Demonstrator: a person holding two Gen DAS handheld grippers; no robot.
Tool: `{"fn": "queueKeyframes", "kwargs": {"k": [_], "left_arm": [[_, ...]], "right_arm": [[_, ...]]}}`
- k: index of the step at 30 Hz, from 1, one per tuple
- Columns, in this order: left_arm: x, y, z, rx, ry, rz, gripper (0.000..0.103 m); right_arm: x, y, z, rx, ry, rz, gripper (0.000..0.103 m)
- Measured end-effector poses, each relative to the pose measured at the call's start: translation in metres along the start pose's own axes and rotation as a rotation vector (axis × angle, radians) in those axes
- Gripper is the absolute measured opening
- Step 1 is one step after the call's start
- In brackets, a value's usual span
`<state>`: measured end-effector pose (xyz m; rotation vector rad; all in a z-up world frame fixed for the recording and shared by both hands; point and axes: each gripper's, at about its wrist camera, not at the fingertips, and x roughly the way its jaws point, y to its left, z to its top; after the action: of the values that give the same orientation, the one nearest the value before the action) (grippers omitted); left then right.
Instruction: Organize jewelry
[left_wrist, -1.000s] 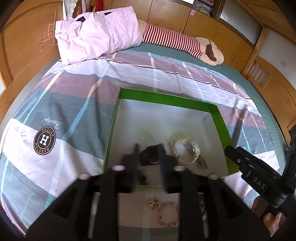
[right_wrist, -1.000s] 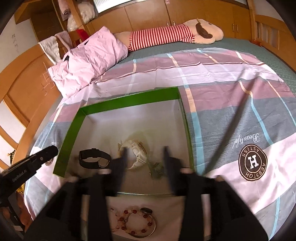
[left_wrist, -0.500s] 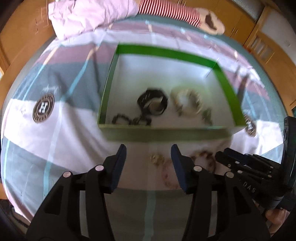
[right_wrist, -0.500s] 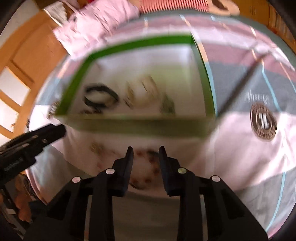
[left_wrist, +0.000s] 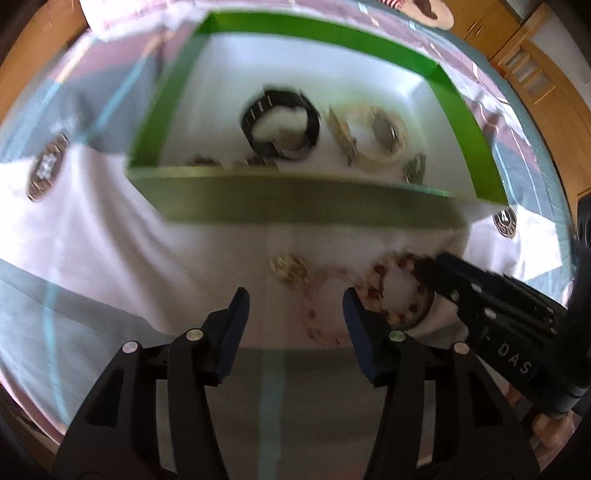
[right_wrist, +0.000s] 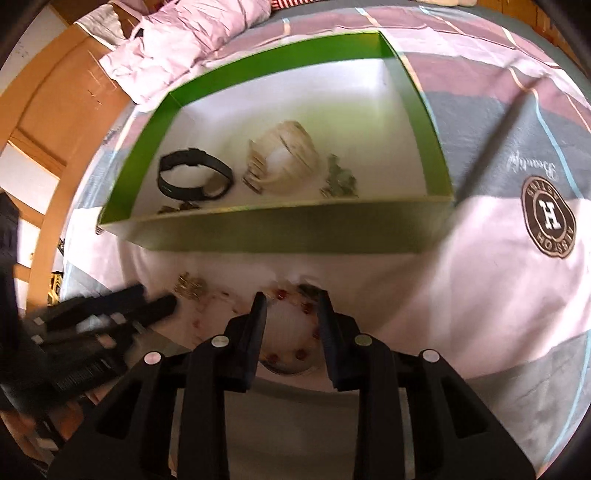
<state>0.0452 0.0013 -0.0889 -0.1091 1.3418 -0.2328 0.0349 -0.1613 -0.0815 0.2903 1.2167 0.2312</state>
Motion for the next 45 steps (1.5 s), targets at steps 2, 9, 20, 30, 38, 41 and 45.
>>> {"fn": "queueKeyframes", "kwargs": {"k": [2, 9, 20, 30, 38, 41, 45], "left_arm": [[0.005, -0.001, -0.003, 0.005, 0.016, 0.012, 0.05], [0.016, 0.002, -0.01, 0.017, 0.049, 0.086, 0.05], [0.017, 0.015, -0.012, 0.012, 0.04, 0.165, 0.051], [0.008, 0.036, -0.013, -0.01, 0.035, 0.166, 0.053], [0.008, 0.034, -0.013, 0.009, 0.026, 0.17, 0.035], [0.002, 0.031, -0.013, 0.005, 0.015, 0.147, 0.009], [-0.017, 0.041, -0.007, -0.013, -0.031, 0.101, 0.008]], "right_arm": [[0.006, 0.005, 0.0, -0.004, 0.018, -0.015, 0.03], [0.023, 0.011, -0.006, -0.014, 0.096, -0.034, 0.03], [0.013, -0.008, -0.012, 0.014, 0.111, -0.123, 0.03], [0.019, 0.016, -0.018, -0.052, 0.119, -0.014, 0.03], [0.019, 0.021, -0.014, -0.066, 0.094, -0.059, 0.008], [0.005, 0.014, -0.01, -0.051, 0.057, -0.044, 0.008], [-0.015, 0.009, -0.005, -0.031, -0.004, -0.001, 0.008]]}}
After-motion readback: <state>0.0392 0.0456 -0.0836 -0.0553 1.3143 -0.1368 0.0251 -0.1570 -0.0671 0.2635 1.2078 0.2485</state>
